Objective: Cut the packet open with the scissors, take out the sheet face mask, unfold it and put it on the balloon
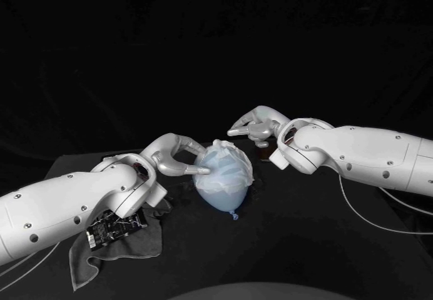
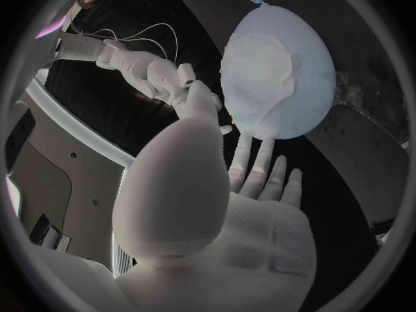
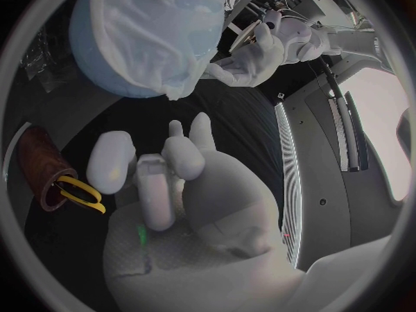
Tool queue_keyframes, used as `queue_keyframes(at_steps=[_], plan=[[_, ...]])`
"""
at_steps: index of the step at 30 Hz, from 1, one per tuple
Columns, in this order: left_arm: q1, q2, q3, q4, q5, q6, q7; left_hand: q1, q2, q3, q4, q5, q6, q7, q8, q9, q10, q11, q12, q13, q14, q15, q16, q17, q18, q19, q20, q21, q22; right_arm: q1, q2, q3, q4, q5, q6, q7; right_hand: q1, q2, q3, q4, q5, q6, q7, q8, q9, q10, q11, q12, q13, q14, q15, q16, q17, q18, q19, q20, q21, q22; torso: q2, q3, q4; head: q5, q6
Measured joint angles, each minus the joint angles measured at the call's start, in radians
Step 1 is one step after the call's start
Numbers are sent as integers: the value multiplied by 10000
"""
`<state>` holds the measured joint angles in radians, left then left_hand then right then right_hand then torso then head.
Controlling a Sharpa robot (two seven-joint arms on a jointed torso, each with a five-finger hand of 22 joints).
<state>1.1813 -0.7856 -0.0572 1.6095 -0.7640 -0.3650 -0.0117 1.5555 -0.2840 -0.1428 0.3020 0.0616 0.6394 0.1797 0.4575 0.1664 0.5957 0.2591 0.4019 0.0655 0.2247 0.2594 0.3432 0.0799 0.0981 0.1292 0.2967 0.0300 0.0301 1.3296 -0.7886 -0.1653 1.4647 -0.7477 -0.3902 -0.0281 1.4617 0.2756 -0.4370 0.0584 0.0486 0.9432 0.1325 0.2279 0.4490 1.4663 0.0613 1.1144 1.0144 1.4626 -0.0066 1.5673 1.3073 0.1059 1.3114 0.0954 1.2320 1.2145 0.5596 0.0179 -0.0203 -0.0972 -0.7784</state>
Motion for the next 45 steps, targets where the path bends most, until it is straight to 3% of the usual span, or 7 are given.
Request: queue_keyframes(at_steps=[13, 21, 27, 31, 37, 40, 45], plan=[[174, -65, 70, -660, 518, 413, 68, -492, 614, 722, -23, -38, 681, 85, 2, 20, 930, -181, -265, -2, 2231, -229, 1665, 474, -63, 1605, -15, 608, 317, -7, 463, -5, -500, 363, 160, 75, -51, 50, 3, 55, 0, 36, 33, -102, -67, 20, -23, 77, 0, 23, -23, -32, 9, -62, 122, 13, 166, 186, -11, 1, -7, 50, 110], [594, 242, 95, -1338, 621, 408, 101, 28, 1265, 2308, -73, -80, 1008, 122, -213, -72, 1719, -497, -369, 4, 3912, -734, 3083, 1106, -56, 4974, -64, 2061, 982, -7, 859, -3, -1132, 354, 346, 85, 68, -69, 13, -159, 0, -34, 103, -369, -191, 19, -25, 77, 0, 22, -22, 1, 9, -70, 158, -23, 166, 204, 10, 2, -7, 105, 171], [757, 579, 97, -1722, 604, 449, 32, 58, 1460, 2909, -118, -80, 1515, 195, -381, -149, 2583, -859, -369, 31, 5690, -1301, 4948, 1928, 733, 6635, -186, 3078, 1370, -3, 1048, -1, -1387, 342, 959, 244, 267, -268, 7, -394, 0, -178, 245, -587, -315, -33, 35, 77, -11, 36, 41, 0, 8, -75, 99, 36, 166, 154, 37, 5, -1, 148, 175], [813, 775, 95, -1947, 559, 558, -69, 30, 1473, 2994, -125, -80, 1872, 105, -458, -182, 3160, -1137, -299, 61, 6935, -1688, 6428, 2586, 797, 7906, -667, 4113, 1856, -1, 1144, 1, -1500, 295, 1312, 370, 400, -296, 5, -531, 0, -246, 241, -691, -369, -1, 71, 77, -16, 24, 54, 0, 2, -79, 135, 72, 166, 196, 53, 8, 0, 169, 183], [879, 965, 94, -2186, 421, 1095, -328, -1015, 1307, 2441, -138, -100, 2419, -335, -475, -202, 4684, -1733, 716, 604, 9298, -2320, 9524, 5115, 800, 9385, -1666, 6422, 3128, 20, 1232, 8, -1740, -22, 1954, 553, 493, -312, 1, -696, 0, -333, 183, -814, -465, -15, 89, 77, -16, 18, 61, -7, 0, -81, 304, 117, 439, 510, 62, 16, 1, 190, 189], [894, 1009, 94, -2257, 375, 1407, -459, -1245, 1391, 1784, -123, -100, 2539, -454, -576, -215, 4862, -1895, 1942, 1432, 10617, -2555, 10873, 7805, 799, 9320, -1871, 7675, 3951, 55, 1265, 18, -1878, -203, 2208, 623, 493, -312, 1, -697, 0, -334, 183, -870, -493, -16, 89, 77, -16, 7, 72, -8, 1, -87, 319, 103, 450, 567, 67, 16, 1, 191, 190], [907, 1058, 94, -2346, 339, 1783, -628, -1201, 1588, 982, -123, -100, 2609, -527, -638, -224, 4558, -2067, 3837, 2792, 11507, -2683, 11588, 9756, 800, 9009, -2055, 8950, 4821, 110, 1313, 30, -2072, -425, 2491, 706, 426, -378, 1, -697, 0, -334, 184, -871, -505, -24, 96, 77, -16, 6, 73, -33, 2, -142, 319, 103, 515, 597, 67, 15, 7, 193, 186]])
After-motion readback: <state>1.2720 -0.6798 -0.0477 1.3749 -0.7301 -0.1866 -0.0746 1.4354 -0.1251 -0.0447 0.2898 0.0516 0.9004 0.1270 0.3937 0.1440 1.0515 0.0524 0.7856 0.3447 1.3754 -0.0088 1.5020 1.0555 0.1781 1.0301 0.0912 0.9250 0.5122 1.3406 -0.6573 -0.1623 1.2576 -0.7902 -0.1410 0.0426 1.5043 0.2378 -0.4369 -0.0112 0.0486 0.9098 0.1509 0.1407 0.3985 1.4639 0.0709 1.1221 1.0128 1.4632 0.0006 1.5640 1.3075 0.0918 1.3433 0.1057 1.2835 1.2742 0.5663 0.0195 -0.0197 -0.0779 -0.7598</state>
